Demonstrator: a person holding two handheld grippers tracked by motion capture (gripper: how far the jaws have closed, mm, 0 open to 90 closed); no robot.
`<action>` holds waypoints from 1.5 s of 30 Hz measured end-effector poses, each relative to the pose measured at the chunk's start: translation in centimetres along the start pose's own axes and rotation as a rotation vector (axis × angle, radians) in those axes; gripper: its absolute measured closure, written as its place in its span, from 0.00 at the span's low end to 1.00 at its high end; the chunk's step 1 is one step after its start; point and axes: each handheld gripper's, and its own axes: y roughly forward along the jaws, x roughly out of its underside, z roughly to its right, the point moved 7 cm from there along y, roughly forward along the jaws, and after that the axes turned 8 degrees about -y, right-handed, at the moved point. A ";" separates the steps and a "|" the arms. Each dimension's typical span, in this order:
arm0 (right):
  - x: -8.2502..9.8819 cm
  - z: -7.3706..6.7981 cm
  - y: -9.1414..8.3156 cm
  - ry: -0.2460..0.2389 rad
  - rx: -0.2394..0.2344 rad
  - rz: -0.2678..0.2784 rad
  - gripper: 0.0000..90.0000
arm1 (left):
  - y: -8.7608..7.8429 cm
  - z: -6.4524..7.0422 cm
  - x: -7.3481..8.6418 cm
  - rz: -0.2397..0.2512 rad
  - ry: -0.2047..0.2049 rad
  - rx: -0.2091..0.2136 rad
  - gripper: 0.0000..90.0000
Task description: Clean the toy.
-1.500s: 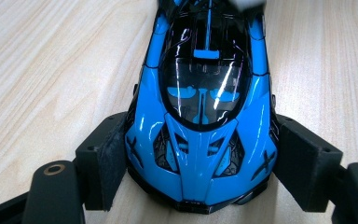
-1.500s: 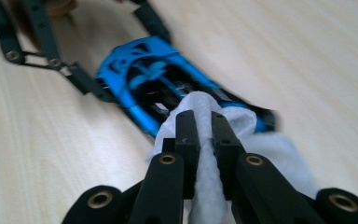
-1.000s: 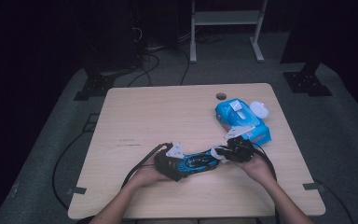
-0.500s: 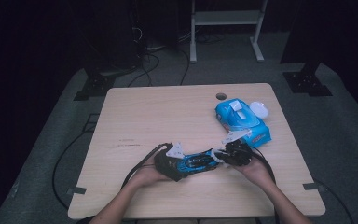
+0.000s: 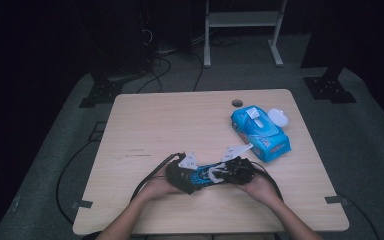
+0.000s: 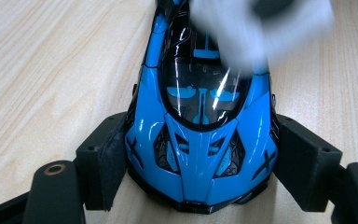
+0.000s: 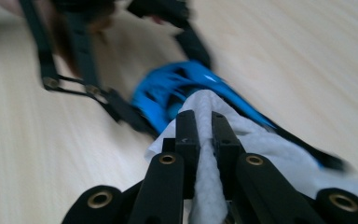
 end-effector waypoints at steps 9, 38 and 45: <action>-0.2 -1.3 1.4 -0.053 -0.018 -0.036 0.93 | -0.1 -0.1 0.1 -0.002 0.009 0.003 0.28; 1.2 5.2 -3.8 0.118 0.113 0.005 0.93 | 0.0 -0.1 0.0 0.000 0.004 0.007 0.28; 3.1 6.5 -2.1 0.212 0.061 -0.103 0.79 | 0.0 -0.1 0.0 0.001 0.003 0.008 0.28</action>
